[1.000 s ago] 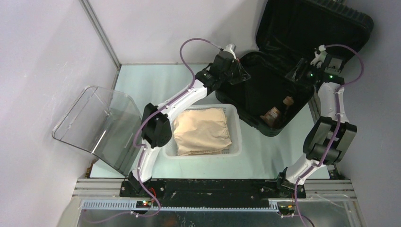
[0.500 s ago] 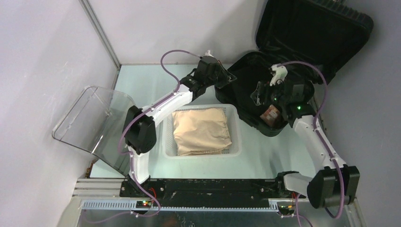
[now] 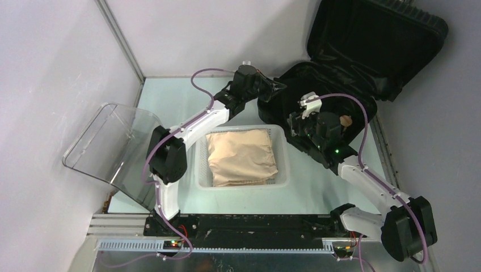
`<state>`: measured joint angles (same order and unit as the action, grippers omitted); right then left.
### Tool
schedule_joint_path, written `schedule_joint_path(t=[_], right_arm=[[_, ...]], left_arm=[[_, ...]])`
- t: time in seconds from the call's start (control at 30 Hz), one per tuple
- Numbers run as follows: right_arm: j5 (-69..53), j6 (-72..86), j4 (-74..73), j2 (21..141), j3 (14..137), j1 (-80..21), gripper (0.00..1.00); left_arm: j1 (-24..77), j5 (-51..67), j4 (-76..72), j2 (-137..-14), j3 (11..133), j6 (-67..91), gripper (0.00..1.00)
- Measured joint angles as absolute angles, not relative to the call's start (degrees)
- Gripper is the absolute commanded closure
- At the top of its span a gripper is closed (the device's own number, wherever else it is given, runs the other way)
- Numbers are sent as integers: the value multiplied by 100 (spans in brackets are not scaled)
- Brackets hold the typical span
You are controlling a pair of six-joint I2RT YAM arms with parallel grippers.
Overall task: Open, take out, and arrange the luggage
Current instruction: Pick up the clothes from the opened luggage.
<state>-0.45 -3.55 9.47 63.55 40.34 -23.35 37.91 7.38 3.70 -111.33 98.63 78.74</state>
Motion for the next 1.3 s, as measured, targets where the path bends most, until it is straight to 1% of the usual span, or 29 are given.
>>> schedule_joint_path(t=[0.13,0.33,0.4,0.5,0.63,0.8,0.87,0.9,0.93,0.97,1.0,1.03,1.07,1.1,1.13,1.17,1.3], right_arm=[[322,-346,1317,6473,4023,-2502,29],[1160,-445,1898,6912,4021,-3015,25],[1389,-475,2029,7043,4021,-3148,22],[1758,-523,2320,7277,4021,-3363,14],[2331,-596,2641,7612,4023,-3627,12],[3186,-657,2851,8066,4086,-3885,13],[3520,-668,2893,8189,4095,-3927,19],[3667,-685,2915,8239,4099,-3931,27],[3793,-705,2928,8274,4108,-3935,40],[3907,-733,2932,8296,4110,-3944,47],[3988,-768,2923,8298,4112,-3951,65],[4060,-799,2921,8294,4115,-3953,73],[4112,-827,2877,8270,4121,-3951,85],[4136,-838,2810,8228,4125,-3929,89],[4141,-819,2648,8121,4130,-3892,98],[4115,-819,2471,7994,4134,-3859,100],[3701,-799,1728,7231,4108,-3632,100]], left_arm=[[3765,766,397,-11133,9953,8031,100],[3763,766,392,-11133,10038,8143,100],[3763,766,399,-11133,10038,8158,100],[3763,764,399,-11133,10040,8158,100],[3763,764,401,-11135,10040,8158,100],[3763,762,410,-11135,10040,8152,100],[3763,762,412,-11135,10040,8145,100],[3763,762,414,-11135,10040,8141,100],[3763,762,414,-11135,10040,8121,100],[3763,760,414,-11135,10040,8101,100],[3763,760,416,-11135,10040,8097,100],[3763,760,416,-11135,10040,8093,100],[3763,762,416,-11135,10040,8088,100],[3758,762,416,-11135,10040,8071,100],[3756,757,419,-11133,10040,8047,100],[3752,757,421,-11133,10040,8036,100],[3732,731,462,-11093,10007,7911,100]])
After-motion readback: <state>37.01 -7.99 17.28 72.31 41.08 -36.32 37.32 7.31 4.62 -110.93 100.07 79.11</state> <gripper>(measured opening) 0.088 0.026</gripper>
